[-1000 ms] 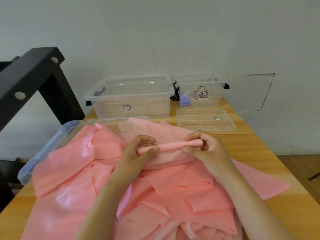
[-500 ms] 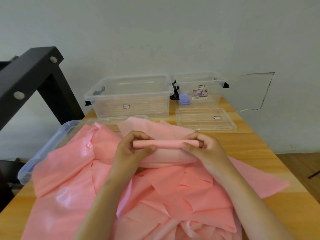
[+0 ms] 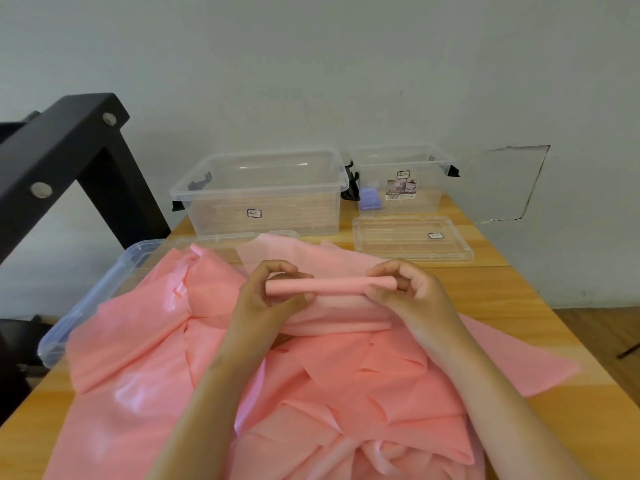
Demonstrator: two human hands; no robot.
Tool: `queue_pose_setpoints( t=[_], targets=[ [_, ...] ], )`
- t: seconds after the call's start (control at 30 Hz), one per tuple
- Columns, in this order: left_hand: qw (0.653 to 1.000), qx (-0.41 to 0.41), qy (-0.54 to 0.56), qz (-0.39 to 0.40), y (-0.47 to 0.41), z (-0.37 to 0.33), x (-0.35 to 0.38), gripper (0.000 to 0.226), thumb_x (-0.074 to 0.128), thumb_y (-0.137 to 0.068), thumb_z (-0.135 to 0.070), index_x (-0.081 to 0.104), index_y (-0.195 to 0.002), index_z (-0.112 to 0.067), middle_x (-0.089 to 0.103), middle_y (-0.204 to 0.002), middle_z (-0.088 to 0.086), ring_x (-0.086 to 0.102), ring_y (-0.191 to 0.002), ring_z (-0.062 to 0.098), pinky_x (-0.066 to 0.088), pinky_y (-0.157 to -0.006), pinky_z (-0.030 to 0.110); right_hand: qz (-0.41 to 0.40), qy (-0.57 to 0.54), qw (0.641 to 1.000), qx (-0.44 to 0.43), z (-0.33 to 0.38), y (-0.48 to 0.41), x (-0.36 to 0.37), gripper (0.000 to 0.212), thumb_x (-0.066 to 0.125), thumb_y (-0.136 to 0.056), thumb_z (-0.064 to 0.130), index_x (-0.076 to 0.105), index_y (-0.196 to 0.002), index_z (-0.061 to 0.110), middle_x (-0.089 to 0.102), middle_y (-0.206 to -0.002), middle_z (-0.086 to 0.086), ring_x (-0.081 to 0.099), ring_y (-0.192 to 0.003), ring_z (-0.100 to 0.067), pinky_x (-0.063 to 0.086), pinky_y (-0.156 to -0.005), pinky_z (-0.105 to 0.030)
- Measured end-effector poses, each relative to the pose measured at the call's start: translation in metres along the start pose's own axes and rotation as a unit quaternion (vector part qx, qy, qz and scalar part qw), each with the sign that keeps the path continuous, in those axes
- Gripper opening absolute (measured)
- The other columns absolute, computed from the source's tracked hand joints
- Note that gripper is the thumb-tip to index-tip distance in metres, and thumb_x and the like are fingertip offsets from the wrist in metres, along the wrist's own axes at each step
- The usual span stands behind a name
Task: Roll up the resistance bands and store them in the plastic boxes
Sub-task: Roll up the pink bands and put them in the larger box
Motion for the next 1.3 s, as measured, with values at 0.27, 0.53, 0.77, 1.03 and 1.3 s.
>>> queue_pose_setpoints(
  t=[0.27, 0.53, 0.77, 1.03, 1.3],
  targets=[
    [0.997, -0.012, -0.079, 0.011, 0.002, -0.003, 0.004, 0.01, 0.065, -0.089, -0.023, 0.06, -0.091, -0.015, 0.049, -0.06, -0.014, 0.043, -0.05, 0.007, 0.035, -0.038, 0.024, -0.001, -0.011, 1.0, -0.024, 0.004, -0.001, -0.001, 0.024, 0.07, -0.075, -0.012, 0.063, -0.082, 0.009, 0.068, -0.086, 0.001, 0.062, -0.08, -0.007, 0.049, -0.07, -0.017],
    [1.0, -0.013, -0.018, 0.018, 0.004, -0.006, 0.003, 0.02, 0.073, -0.08, -0.016, 0.059, -0.094, -0.02, 0.052, -0.064, -0.015, 0.043, -0.045, 0.002, 0.033, -0.037, 0.017, 0.002, -0.037, 0.999, 0.0, 0.002, 0.0, -0.001, 0.013, 0.068, -0.082, -0.001, 0.064, -0.089, 0.009, 0.066, -0.08, 0.01, 0.061, -0.078, -0.003, 0.046, -0.07, -0.013],
    [0.992, -0.01, -0.122, 0.003, 0.004, -0.005, 0.003, 0.015, 0.067, -0.088, -0.019, 0.058, -0.095, -0.028, 0.063, -0.088, -0.008, 0.049, -0.05, 0.001, 0.042, -0.037, 0.024, 0.036, -0.024, 0.999, 0.024, -0.002, 0.0, 0.001, 0.038, 0.078, -0.07, 0.001, 0.063, -0.101, 0.016, 0.067, -0.089, 0.005, 0.061, -0.084, -0.009, 0.048, -0.076, -0.022],
    [1.0, -0.005, -0.027, -0.01, 0.004, -0.007, 0.001, 0.026, 0.071, -0.081, -0.005, 0.056, -0.097, -0.019, 0.053, -0.071, -0.012, 0.048, -0.05, 0.005, 0.039, -0.035, 0.019, 0.003, -0.017, 0.999, 0.044, -0.003, 0.001, 0.002, 0.015, 0.079, -0.075, 0.009, 0.069, -0.08, 0.019, 0.069, -0.074, 0.007, 0.062, -0.074, -0.003, 0.044, -0.073, -0.015],
    [0.995, -0.019, -0.097, -0.001, 0.004, -0.005, 0.001, 0.009, 0.066, -0.087, -0.018, 0.06, -0.09, -0.023, 0.067, -0.089, -0.007, 0.053, -0.062, 0.006, 0.041, -0.039, 0.024, 0.004, 0.011, 1.0, 0.005, 0.004, 0.003, 0.004, 0.023, 0.073, -0.074, -0.008, 0.066, -0.085, 0.012, 0.069, -0.085, 0.009, 0.063, -0.082, -0.003, 0.047, -0.072, -0.014]
  ],
)
Point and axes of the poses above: each hand's wrist, its own y-axis away from the middle knuckle, its own x-axis out of the palm, z = x × y, the point moved 6 cm from there along -y, towards the middle knuckle
